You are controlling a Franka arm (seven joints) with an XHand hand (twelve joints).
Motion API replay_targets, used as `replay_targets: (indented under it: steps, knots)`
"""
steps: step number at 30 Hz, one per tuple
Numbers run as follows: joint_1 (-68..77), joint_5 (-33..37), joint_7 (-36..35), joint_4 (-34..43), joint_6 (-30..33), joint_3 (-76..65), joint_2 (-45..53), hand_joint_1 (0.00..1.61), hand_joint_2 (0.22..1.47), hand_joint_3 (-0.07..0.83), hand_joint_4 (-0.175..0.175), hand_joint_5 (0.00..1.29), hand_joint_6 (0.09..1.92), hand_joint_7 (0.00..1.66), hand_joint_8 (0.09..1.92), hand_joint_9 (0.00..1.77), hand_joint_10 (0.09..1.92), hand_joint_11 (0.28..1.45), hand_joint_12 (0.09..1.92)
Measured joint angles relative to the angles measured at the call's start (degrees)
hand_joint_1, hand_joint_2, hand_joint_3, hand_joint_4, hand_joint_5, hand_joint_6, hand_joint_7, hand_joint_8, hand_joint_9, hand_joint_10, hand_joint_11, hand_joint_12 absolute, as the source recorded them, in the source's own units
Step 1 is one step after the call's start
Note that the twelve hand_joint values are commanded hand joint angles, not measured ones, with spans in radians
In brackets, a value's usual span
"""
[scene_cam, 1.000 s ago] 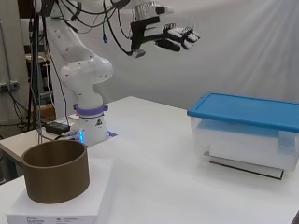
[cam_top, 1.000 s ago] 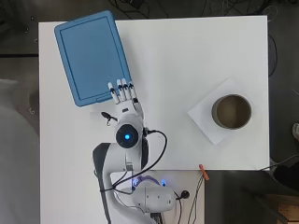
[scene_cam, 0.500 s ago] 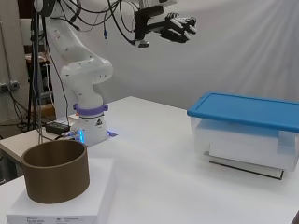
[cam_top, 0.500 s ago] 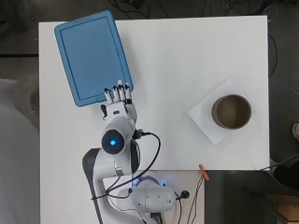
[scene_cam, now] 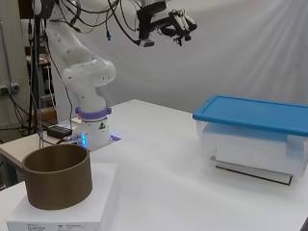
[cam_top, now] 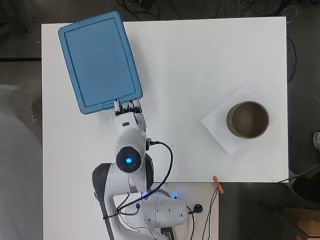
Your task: Teleoperate dual arm-hand system to remove items from a box
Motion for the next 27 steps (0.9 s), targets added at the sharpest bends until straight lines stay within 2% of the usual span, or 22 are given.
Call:
replay_targets:
  steps: [1,2,3,4,5,6,7,8,9,10,12,14,16,22,24,25,26,27]
  knots:
    - [0.5,2.8,-2.5,-0.8,0.9,-1.9,-0.1,0.84,1.26,0.008,0.143,0.95,1.92,1.33,1.92,1.48,1.92,1.22,1.82]
    - [1.3,6.5,-5.3,-1.1,1.0,-4.6,0.2,0.65,1.24,0.000,0.159,0.98,1.92,1.33,1.92,1.49,1.92,1.22,1.83]
    - [2.5,10.5,-8.3,-0.8,0.0,-8.0,1.0,0.56,1.22,-0.005,0.168,0.99,1.92,1.34,1.92,1.49,1.92,1.22,1.85]
    - [4.1,15.2,-12.0,0.3,-3.5,-12.6,3.1,0.56,1.21,-0.004,0.172,1.00,1.92,1.34,1.92,1.49,1.92,1.21,1.86]
    - [5.1,18.6,-14.6,1.5,-7.8,-16.4,5.6,0.36,1.14,-0.011,0.132,0.74,1.35,1.06,1.38,1.21,1.43,0.96,1.38]
    - [5.8,24.7,-18.5,3.5,-17.7,-22.3,11.3,0.20,0.96,-0.028,0.095,0.43,0.77,0.63,0.79,0.73,0.85,0.68,0.86]
    - [5.9,28.5,-20.3,4.3,-25.1,-25.6,15.4,0.10,0.83,-0.025,0.075,0.23,0.40,0.34,0.41,0.40,0.46,0.52,0.48]
    - [6.0,32.0,-20.9,4.9,-34.4,-28.6,20.4,0.05,0.77,-0.014,0.066,0.11,0.20,0.17,0.20,0.23,0.24,0.43,0.26]
    - [6.0,33.7,-20.5,5.2,-41.5,-29.9,24.1,0.04,0.74,-0.006,0.061,0.05,0.09,0.08,0.10,0.14,0.12,0.39,0.14]
    - [5.8,34.2,-19.6,5.5,-47.9,-30.3,27.2,0.03,0.73,-0.002,0.059,0.02,0.09,0.04,0.09,0.10,0.09,0.37,0.09]
    - [5.4,30.8,-16.5,6.3,-60.0,-27.8,31.7,0.04,0.74,0.008,0.057,0.00,0.09,0.01,0.09,0.08,0.09,0.36,0.09]
    - [5.0,25.4,-13.5,7.2,-62.9,-23.5,31.0,0.06,0.76,0.015,0.050,0.00,0.09,0.00,0.09,0.07,0.09,0.36,0.09]
    - [4.6,20.5,-10.6,7.9,-58.7,-19.6,28.0,0.06,0.77,0.018,0.043,0.00,0.09,0.00,0.09,0.07,0.09,0.35,0.09]
    - [3.2,2.7,2.3,9.5,-22.4,-4.8,16.4,0.12,0.77,0.007,0.024,0.00,0.09,0.00,0.09,0.06,0.09,0.34,0.09]
    - [3.1,-2.2,7.1,8.3,-13.4,-0.4,13.6,0.16,0.74,-0.006,0.013,0.00,0.09,0.00,0.09,0.06,0.09,0.34,0.09]
    - [3.1,-3.6,9.0,6.8,-9.7,1.3,12.6,0.25,0.79,0.001,0.022,0.04,0.09,0.02,0.09,0.12,0.09,0.36,0.09]
    - [3.1,-4.4,10.3,4.4,-5.6,2.5,11.7,0.49,0.95,0.014,0.079,0.29,0.52,0.23,0.63,0.39,0.66,0.51,0.55]
    - [3.2,-4.5,10.5,1.8,-2.0,2.9,10.8,0.77,1.06,0.010,0.123,0.51,1.11,0.59,1.20,0.80,1.21,0.79,1.12]
